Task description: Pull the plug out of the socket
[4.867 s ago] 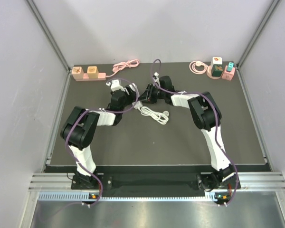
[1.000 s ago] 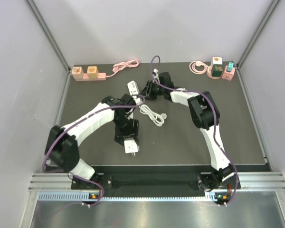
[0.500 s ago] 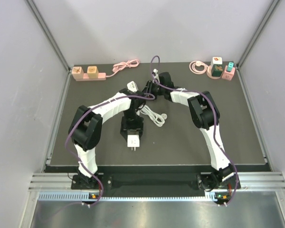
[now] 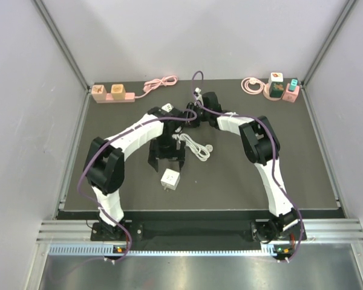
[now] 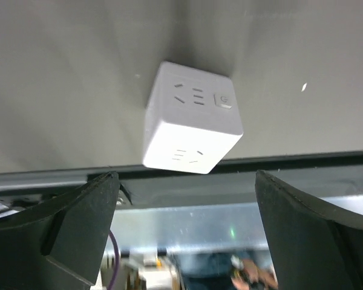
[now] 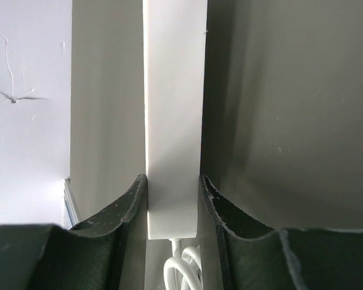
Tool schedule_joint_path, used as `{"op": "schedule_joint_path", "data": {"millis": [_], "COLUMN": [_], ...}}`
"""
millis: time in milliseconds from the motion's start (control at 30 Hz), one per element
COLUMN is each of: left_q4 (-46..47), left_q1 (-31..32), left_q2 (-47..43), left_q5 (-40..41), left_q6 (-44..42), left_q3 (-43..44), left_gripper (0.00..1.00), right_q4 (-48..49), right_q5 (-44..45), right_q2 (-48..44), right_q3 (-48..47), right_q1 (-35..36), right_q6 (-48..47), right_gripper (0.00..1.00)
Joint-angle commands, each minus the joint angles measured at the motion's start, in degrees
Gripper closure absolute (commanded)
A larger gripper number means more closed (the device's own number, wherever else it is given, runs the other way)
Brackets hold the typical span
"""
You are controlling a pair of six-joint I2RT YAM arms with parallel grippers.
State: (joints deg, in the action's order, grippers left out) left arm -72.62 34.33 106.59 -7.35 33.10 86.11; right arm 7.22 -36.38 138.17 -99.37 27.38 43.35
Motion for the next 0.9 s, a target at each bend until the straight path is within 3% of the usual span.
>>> {"op": "schedule_joint_path", "data": {"millis": [0, 100, 133, 167, 233, 300, 333, 433, 500, 567, 633, 733, 833, 867], "left_q4": [-1.7, 5.3, 8.2, 11.8, 24.6, 36.9, 40.0, 50.3, 52.9, 52.5, 51.3, 50.9, 55.2, 59.0], "left_q1": [-0.5, -0.8, -0.8, -0.8, -0.8, -0.9, -1.1, -3.1, -5.3, -10.2, -15.7, -20.1, -23.1, -23.9], "left_q2": [-7.6, -15.0, -19.8, -22.4, -31.0, -36.9, -41.3, -44.7, -42.8, -36.4, -28.7, -19.1, -11.5, -9.7], "left_q5": [9.4, 13.2, 14.4, 16.0, 19.7, 25.2, 27.3, 32.7, 32.3, 28.7, 25.4, 23.1, 20.9, 18.6], "left_q6": [0.9, 3.2, 4.1, 4.7, 6.0, 6.8, 8.0, 8.0, 7.2, 7.1, 9.2, 12.9, 20.5, 23.3], "left_q3": [5.4, 3.9, 2.3, -1.9, -11.5, -18.1, -23.5, -28.7, -27.3, -22.0, -17.7, -8.5, -6.5, -6.5], "left_gripper": [0.02, 0.06, 0.12, 0.14, 0.19, 0.22, 0.24, 0.26, 0.25, 0.19, 0.19, 0.30, 0.48, 0.49], "right_q4": [-0.5, -1.2, -1.4, -2.3, -3.3, -2.7, -2.0, 1.4, 3.8, 6.3, 7.4, 9.5, 10.5, 10.7], "right_q5": [1.6, 3.4, 3.8, 4.1, 6.9, 8.6, 9.0, 11.5, 12.7, 13.4, 13.8, 13.9, 13.4, 13.1], "right_q2": [-0.6, -2.5, -3.0, -3.4, -5.3, -7.4, -8.2, -11.9, -14.9, -16.3, -17.5, -17.8, -17.0, -16.7], "right_q3": [1.4, 1.9, 1.7, 1.6, 1.6, 2.3, 2.8, 6.6, 10.8, 13.0, 14.8, 15.9, 15.7, 15.5], "right_q1": [0.4, 0.2, 0.2, 0.1, -0.4, -1.1, -1.3, -2.1, -2.9, -3.6, -4.7, -6.7, -8.8, -9.3], "right_q6": [-4.3, -6.6, -8.5, -9.9, -13.6, -15.7, -17.7, -20.3, -20.7, -20.6, -20.0, -17.7, -15.6, -15.1], "right_gripper": [0.78, 0.67, 0.61, 0.48, 0.34, 0.29, 0.24, 0.11, 0.07, 0.06, 0.05, 0.05, 0.06, 0.05]}}
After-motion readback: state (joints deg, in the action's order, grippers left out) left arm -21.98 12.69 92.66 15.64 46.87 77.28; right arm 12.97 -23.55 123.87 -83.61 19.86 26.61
